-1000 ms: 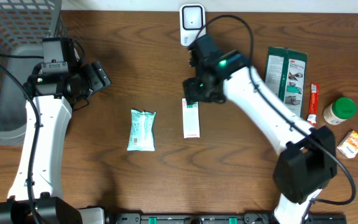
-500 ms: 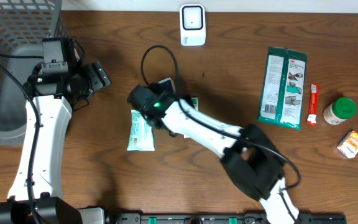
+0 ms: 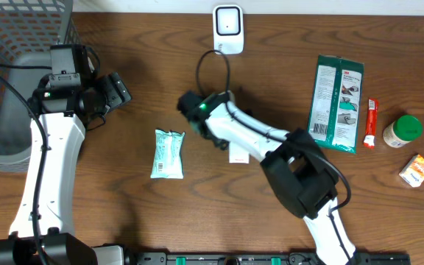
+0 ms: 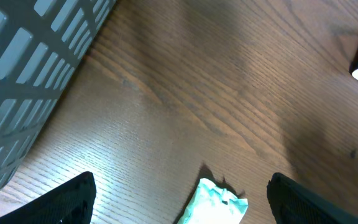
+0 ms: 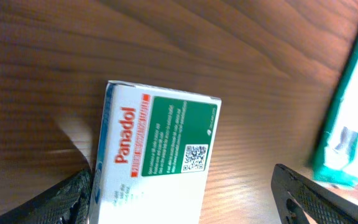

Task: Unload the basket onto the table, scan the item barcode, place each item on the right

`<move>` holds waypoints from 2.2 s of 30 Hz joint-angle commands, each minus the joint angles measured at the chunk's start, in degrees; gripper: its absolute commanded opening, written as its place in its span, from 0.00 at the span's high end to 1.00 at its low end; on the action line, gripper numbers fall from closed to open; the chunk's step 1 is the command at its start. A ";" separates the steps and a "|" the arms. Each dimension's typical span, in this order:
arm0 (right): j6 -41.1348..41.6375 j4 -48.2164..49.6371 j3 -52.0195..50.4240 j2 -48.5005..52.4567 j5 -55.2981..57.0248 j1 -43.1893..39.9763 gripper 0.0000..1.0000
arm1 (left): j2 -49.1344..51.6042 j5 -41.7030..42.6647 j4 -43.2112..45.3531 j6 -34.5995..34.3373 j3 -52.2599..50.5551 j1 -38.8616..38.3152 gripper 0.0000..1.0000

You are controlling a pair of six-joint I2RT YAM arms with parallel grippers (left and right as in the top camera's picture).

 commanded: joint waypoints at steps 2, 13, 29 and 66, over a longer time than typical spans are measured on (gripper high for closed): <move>-5.57 -1.70 0.44 -0.92 -3.26 -2.60 0.11 | 0.04 -0.70 -0.13 -0.28 0.85 0.17 0.11; -8.15 -3.21 0.42 -1.18 -26.95 -9.90 0.07 | 0.04 -0.70 -0.13 -0.28 0.85 0.17 0.11; -42.84 5.88 0.46 -1.25 -48.85 -17.35 0.13 | 0.04 -0.70 -0.13 -0.28 0.85 0.17 0.11; -24.46 -14.88 -0.52 -5.55 -47.54 -1.27 0.99 | 0.04 -0.70 -0.13 -0.28 0.85 0.17 0.11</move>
